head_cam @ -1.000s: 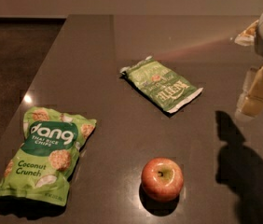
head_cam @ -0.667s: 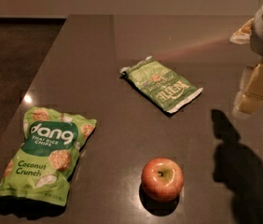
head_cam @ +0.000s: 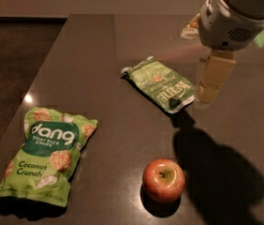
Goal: Move green rice chip bag near apple
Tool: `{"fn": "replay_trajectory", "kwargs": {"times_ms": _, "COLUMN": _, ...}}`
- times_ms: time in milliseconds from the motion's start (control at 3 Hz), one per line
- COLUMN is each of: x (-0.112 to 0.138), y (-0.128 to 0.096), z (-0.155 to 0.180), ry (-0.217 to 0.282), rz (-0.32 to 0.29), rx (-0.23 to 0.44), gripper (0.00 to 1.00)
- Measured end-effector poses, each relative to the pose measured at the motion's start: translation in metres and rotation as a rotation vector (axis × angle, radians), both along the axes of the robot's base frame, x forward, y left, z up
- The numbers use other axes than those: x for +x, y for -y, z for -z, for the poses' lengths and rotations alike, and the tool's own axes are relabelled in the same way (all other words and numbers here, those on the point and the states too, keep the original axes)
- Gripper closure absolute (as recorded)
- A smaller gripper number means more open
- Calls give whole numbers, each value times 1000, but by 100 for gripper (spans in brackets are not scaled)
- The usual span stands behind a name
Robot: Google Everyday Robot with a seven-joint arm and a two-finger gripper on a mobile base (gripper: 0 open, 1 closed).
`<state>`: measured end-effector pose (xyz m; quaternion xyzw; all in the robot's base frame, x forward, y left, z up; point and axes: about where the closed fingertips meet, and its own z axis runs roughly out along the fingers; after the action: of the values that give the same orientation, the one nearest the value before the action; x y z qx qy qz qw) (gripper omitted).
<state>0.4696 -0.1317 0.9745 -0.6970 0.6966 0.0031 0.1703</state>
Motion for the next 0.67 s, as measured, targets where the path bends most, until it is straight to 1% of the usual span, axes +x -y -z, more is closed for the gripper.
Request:
{"fn": "replay_trajectory", "kwargs": {"times_ms": 333, "x": 3, "y": -54, "z": 10, "ry": -8, "rz": -131, "rx": 19, "gripper": 0}}
{"fn": "replay_trajectory", "kwargs": {"times_ms": 667, "x": -8, "y": -105, "z": 24, "ry": -23, "rz": -269, "rx": 30, "gripper": 0}}
